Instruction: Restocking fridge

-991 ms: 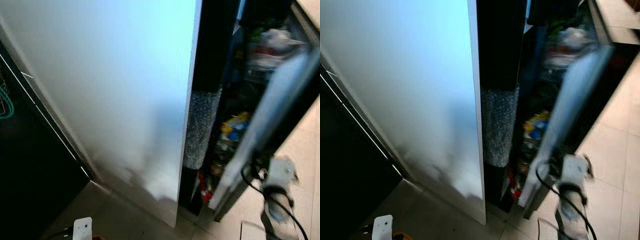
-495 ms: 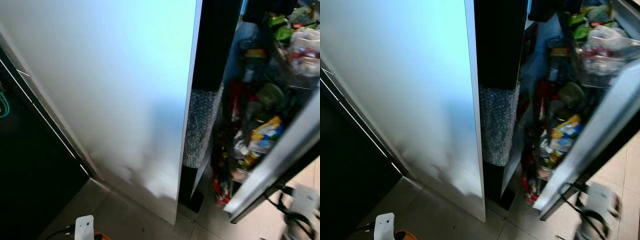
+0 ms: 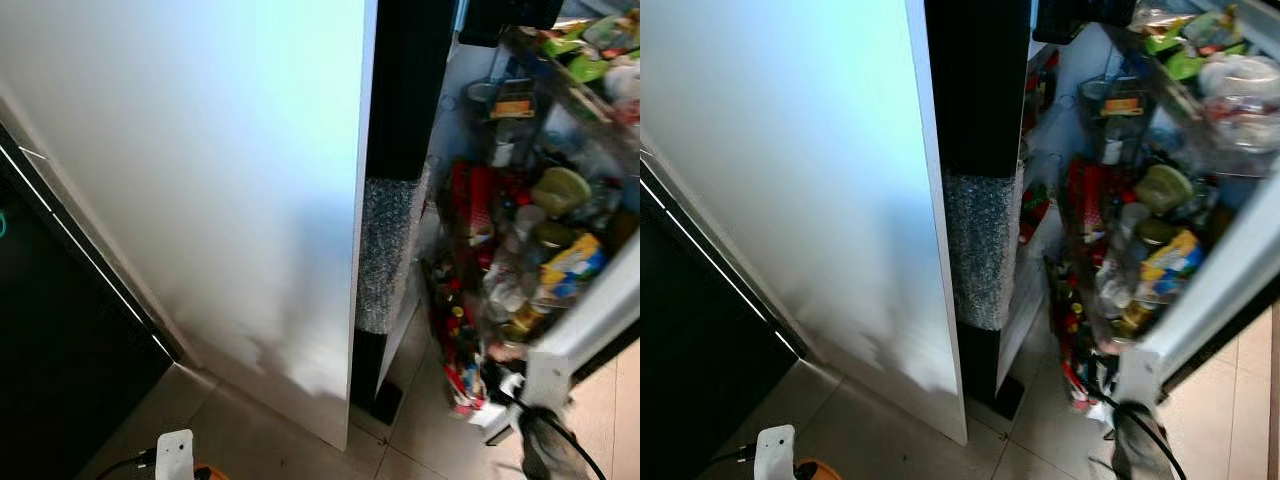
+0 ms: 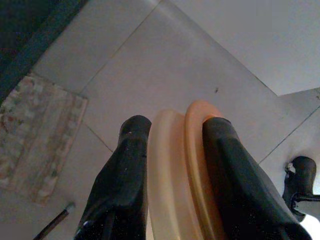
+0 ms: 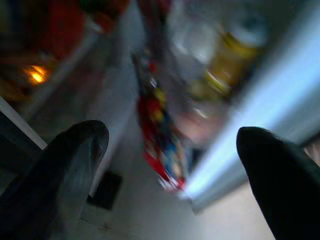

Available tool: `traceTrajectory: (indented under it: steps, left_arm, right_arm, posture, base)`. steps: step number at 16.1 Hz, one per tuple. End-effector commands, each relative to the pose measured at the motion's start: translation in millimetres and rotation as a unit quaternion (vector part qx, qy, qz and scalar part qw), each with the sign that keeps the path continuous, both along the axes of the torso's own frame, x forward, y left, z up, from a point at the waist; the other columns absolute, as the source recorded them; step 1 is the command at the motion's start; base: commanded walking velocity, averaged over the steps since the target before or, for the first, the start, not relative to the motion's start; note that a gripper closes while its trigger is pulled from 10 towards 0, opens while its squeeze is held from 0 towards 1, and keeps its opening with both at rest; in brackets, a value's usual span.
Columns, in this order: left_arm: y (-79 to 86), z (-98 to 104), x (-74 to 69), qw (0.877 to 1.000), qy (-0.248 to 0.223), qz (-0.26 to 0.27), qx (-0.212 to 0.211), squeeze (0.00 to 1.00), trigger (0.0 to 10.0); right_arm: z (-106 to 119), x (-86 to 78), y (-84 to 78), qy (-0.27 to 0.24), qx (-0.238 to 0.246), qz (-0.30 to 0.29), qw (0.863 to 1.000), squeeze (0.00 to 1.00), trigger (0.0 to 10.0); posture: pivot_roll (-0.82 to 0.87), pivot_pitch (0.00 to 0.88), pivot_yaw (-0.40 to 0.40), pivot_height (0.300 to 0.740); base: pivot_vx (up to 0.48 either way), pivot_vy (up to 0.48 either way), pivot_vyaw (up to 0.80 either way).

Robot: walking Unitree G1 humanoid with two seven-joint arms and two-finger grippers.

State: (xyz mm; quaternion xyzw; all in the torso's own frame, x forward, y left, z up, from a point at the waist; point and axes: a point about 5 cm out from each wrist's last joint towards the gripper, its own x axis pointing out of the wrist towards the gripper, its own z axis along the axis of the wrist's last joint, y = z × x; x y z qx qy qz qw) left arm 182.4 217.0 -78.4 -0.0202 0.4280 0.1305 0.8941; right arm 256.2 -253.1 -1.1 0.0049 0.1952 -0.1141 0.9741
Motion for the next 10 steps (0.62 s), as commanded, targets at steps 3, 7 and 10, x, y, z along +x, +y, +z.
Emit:
traceTrajectory:
  steps: [3, 7, 10]
  left_arm:
    - [3.2, -4.6, -10.2, 1.0, 0.021, 0.001, 0.002, 0.0, 10.0]
    - [4.1, -3.9, -9.1, 1.0, 0.021, -0.004, 0.004, 0.0, 10.0]
    - [1.5, -3.5, -7.0, 1.0, 0.019, -0.008, 0.003, 0.0, 10.0]
  right_arm:
    - [23.9, 23.5, 3.5, -0.048, -0.005, 0.06, 0.997, 0.0, 10.0]
    - [27.8, 30.9, -5.6, -0.031, -0.012, 0.05, 0.998, 0.0, 10.0]
    - [-16.6, 2.1, 22.8, 0.067, 0.024, 0.088, 0.994, 0.0, 10.0]
  posture:
    - [-0.18, 0.032, 0.057, 0.74]
    - [-0.19, 0.035, 0.059, 0.74]
    - [-0.19, 0.039, 0.062, 0.74]
  base:
    - [0.0, 0.0, 0.0]
    - [0.0, 0.0, 0.0]
    - [0.0, 0.0, 0.0]
